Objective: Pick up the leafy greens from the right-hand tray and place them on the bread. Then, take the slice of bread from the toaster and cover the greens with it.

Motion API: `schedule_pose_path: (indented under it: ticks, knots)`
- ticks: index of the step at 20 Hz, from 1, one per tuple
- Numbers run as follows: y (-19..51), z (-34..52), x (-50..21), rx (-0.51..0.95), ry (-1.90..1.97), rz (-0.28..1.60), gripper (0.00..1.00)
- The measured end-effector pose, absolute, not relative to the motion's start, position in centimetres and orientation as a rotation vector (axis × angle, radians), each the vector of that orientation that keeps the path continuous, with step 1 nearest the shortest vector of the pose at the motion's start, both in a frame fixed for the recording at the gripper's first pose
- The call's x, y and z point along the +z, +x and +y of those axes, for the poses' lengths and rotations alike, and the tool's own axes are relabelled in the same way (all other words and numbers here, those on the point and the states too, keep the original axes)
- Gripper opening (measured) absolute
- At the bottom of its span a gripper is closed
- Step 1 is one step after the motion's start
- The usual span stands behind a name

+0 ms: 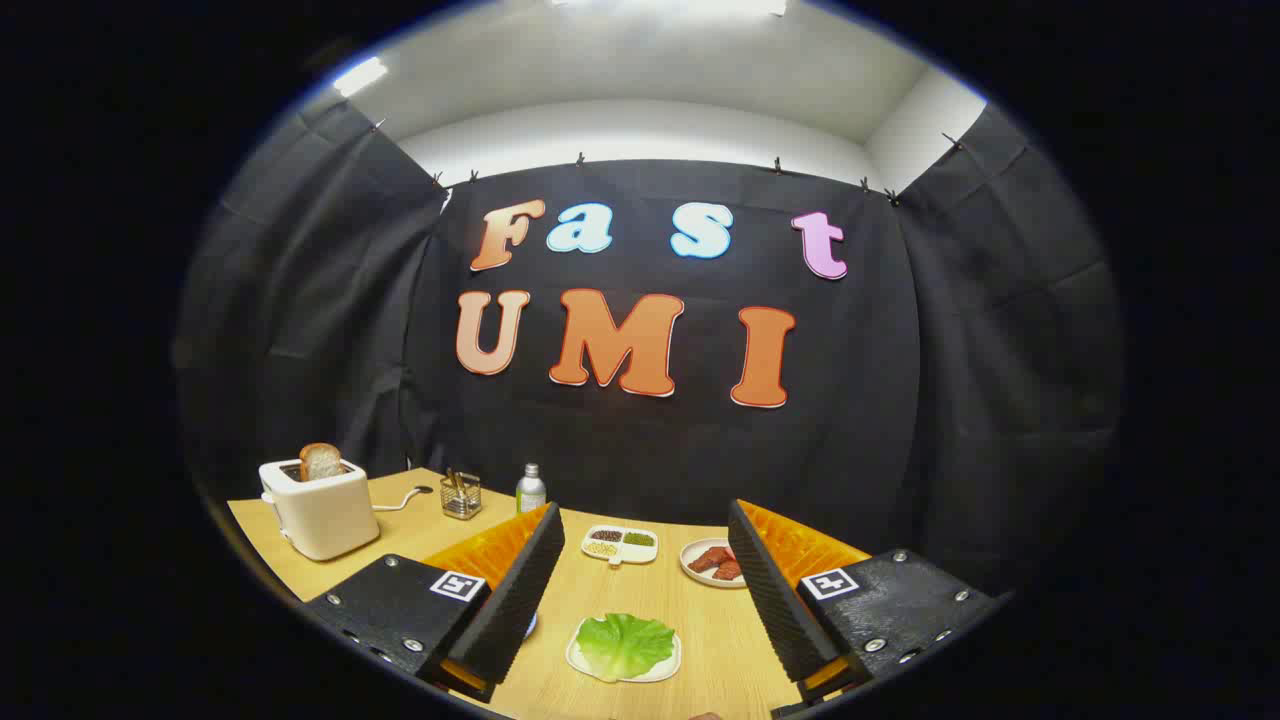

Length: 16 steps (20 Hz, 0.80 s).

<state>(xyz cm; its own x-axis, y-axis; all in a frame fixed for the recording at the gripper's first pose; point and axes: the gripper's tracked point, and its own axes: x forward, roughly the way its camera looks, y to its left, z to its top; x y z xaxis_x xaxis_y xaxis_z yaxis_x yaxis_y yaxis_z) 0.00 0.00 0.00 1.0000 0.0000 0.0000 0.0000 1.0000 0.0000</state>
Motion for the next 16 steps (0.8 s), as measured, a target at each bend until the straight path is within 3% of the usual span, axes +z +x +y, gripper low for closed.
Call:
schedule_pose_path:
  ticks: [16]
  knots:
    - [-0.6,-3.3,4.0,-0.090,0.043,-0.059,0.99]
